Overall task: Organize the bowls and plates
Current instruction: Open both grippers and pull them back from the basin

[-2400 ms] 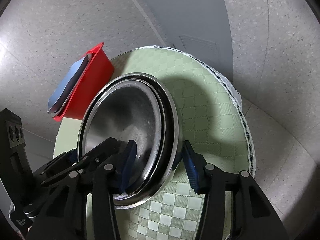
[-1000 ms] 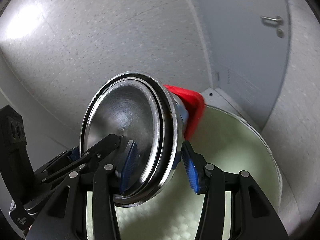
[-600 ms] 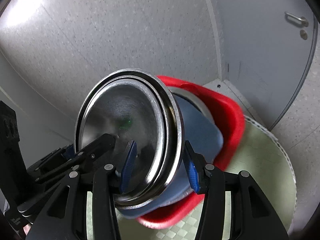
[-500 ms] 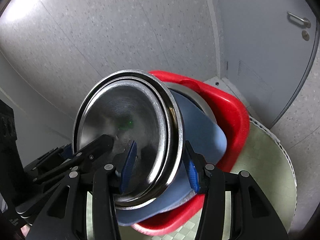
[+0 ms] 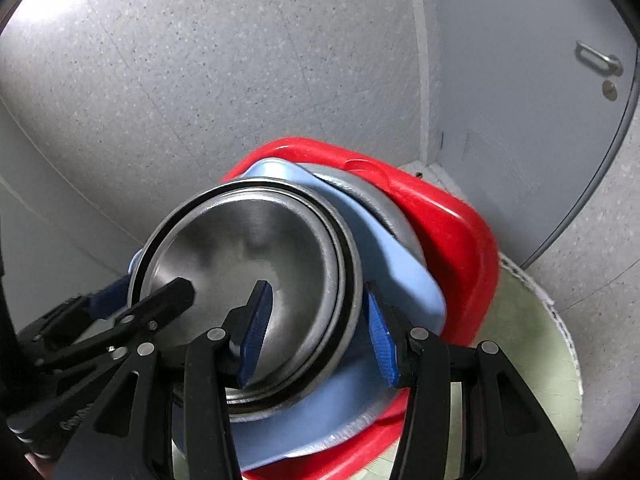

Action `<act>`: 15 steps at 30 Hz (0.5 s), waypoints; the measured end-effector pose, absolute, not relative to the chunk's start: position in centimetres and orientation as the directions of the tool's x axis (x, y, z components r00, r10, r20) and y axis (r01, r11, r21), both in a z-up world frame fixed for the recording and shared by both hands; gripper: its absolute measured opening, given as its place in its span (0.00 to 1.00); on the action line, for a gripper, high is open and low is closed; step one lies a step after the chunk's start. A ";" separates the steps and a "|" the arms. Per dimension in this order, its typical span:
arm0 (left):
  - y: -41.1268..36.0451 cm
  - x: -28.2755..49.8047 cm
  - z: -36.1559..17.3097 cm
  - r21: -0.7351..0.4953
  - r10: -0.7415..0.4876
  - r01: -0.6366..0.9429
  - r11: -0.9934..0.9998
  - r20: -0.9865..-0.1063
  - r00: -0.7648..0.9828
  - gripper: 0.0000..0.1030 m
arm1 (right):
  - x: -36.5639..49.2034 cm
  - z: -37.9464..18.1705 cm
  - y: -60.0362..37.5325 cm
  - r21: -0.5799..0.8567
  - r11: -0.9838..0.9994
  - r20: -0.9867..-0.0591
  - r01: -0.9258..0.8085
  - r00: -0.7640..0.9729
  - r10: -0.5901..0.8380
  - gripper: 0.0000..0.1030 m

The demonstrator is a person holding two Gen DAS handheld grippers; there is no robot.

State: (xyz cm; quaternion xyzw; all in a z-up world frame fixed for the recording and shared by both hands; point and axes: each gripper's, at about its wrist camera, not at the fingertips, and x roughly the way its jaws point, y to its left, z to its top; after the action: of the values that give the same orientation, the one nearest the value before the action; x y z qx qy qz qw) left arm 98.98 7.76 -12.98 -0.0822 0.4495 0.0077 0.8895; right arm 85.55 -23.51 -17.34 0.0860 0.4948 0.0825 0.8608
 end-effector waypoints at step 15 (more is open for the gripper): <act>4.8 85.5 -6.6 -0.032 0.126 -0.181 0.983 -0.605 0.787 0.99 | 73.5 -10.0 -24.3 0.172 0.980 -0.709 -0.102 0.678 0.195 0.73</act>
State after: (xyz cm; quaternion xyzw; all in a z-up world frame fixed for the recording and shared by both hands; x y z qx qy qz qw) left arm 85.47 4.78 -6.60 -0.0442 0.3164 0.0813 0.9441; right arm 73.45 -24.26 -10.04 0.0592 0.3931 0.0814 0.9140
